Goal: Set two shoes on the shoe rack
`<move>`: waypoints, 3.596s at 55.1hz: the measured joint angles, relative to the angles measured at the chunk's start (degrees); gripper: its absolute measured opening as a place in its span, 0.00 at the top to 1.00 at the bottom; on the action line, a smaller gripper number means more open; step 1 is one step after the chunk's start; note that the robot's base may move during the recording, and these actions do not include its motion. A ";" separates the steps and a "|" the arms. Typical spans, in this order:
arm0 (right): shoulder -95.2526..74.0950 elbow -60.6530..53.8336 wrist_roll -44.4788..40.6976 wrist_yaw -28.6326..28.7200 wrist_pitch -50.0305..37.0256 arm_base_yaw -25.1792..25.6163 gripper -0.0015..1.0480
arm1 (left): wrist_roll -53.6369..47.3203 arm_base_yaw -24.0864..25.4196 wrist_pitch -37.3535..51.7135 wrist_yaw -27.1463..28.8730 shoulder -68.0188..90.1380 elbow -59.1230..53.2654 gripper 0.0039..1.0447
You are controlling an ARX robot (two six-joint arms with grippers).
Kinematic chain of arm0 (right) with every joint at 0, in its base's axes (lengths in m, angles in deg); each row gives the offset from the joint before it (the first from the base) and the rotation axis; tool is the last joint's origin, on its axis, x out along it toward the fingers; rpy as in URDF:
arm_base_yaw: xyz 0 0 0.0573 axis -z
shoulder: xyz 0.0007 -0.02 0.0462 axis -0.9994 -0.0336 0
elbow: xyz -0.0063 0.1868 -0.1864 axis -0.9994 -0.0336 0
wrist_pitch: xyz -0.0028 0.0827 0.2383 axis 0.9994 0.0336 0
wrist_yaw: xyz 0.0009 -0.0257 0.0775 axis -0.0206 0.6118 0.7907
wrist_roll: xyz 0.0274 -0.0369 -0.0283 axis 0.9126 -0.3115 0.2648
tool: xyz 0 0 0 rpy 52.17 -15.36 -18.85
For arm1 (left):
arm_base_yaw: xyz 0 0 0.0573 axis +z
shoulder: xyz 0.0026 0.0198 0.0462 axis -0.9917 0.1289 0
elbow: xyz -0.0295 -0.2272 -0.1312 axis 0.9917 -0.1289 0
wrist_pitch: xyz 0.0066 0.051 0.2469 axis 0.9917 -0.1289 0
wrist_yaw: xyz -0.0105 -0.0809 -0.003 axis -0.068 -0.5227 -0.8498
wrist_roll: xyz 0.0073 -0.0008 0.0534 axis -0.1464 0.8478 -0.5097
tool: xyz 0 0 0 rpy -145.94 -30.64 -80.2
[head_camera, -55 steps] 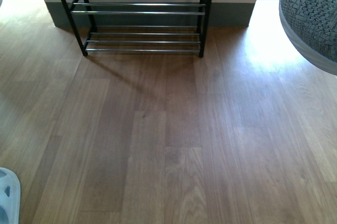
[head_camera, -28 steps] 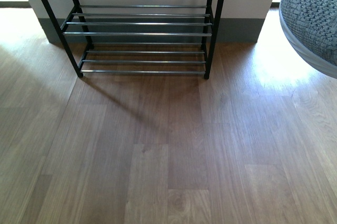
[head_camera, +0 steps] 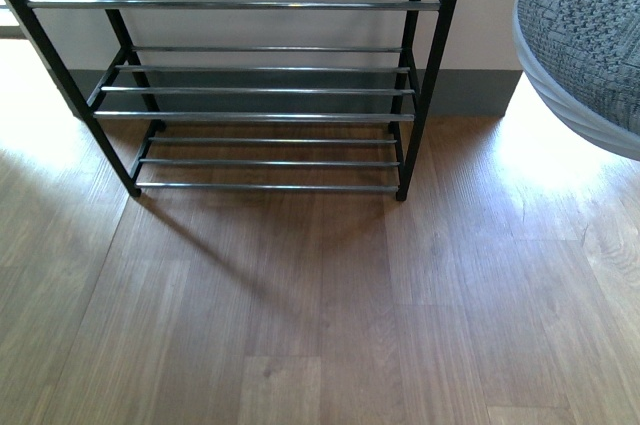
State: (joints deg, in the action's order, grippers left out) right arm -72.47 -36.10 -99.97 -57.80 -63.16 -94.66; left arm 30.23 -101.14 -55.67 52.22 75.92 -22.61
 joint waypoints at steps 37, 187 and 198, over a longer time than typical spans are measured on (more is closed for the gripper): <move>-0.11 -0.11 0.00 -0.04 0.00 0.00 0.99 | -0.02 0.00 -0.02 0.00 0.13 -0.04 0.99; -69.68 50.66 50.99 -14.58 2.08 -12.00 0.37 | -0.02 0.00 -0.02 0.00 0.07 -0.04 0.99; -61.05 42.95 38.80 -21.84 -13.73 -9.92 0.30 | -0.02 0.00 -0.02 -0.02 0.07 -0.04 0.99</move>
State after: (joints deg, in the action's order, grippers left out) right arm -133.51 6.84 -61.18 -79.64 -76.89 -104.58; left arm 30.21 -101.14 -55.69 52.19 75.98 -22.65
